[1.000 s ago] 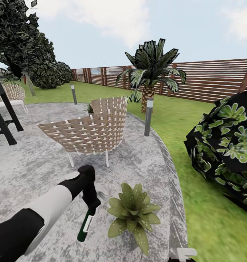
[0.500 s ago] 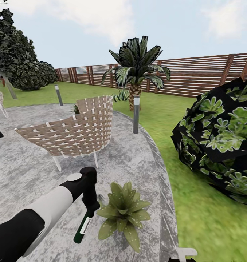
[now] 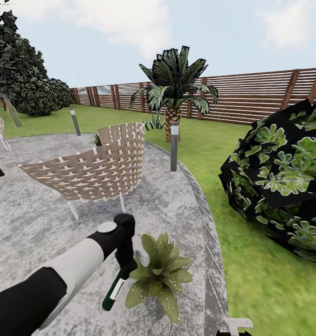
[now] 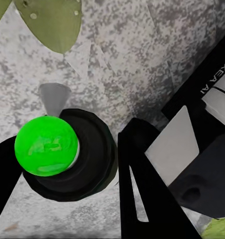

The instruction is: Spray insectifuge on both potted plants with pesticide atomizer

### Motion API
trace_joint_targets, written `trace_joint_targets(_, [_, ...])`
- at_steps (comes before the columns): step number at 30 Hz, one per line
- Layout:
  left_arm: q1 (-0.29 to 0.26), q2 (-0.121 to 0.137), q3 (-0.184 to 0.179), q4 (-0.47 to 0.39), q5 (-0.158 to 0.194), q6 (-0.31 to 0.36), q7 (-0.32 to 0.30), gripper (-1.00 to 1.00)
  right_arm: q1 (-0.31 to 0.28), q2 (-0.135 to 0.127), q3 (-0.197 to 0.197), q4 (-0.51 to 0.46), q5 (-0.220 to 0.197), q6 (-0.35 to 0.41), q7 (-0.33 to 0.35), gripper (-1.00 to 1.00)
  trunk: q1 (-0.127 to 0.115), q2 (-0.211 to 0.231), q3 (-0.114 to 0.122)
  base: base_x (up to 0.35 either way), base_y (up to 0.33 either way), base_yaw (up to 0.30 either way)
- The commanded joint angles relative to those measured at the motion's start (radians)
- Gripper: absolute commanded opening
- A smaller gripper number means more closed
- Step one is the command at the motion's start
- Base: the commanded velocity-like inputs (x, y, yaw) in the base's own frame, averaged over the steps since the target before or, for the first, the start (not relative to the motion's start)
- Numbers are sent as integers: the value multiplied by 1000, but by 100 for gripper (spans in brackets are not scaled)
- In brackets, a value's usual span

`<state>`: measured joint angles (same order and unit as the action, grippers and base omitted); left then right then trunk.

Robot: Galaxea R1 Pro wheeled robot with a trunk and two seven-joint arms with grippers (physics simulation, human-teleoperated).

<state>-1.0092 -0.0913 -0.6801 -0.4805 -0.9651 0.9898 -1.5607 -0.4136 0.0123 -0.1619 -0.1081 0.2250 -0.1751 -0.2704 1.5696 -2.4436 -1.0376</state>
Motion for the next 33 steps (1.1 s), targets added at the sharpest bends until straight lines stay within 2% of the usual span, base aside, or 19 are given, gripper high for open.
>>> trace_joint_targets(1, [2, 3, -6, -1, -10, 10, -10, -100, -1, 0, -8, 1, 10, -3, -3, 100, 0, 0, -1, 0, 0, 0])
trace_joint_targets(7, [6, 10, -9, 0, -15, 10, -10, -100, -1, 1, -9, 1, 8, -1, -4, 100, 0, 0, -1, 0, 0, -10])
trace_joint_targets(13, [-4, 10, -6, -5, -15, 12, -10, -100, -1, 1, -9, 1, 8, -1, -3, 100, 0, 0, -1, -47, 42, -219])
trace_joint_targets(19, [-6, 8, -6, -2, -43, 12, -10, -100, -1, 2, -8, 1, 8, -1, -3, 100, 0, 0, -1, -123, 249, -18])
trace_joint_targets(28, [1, 5, -8, 2, -46, 14, -10, -100, -1, 2, -9, 1, 8, -1, -3, 100, 0, 0, -1, 139, 282, -10])
trace_joint_targets(33, [6, 5, -11, 6, -47, 12, -10, -100, -1, 2, -10, 1, 8, -1, -3, 100, 0, 0, -1, 93, 83, -219])
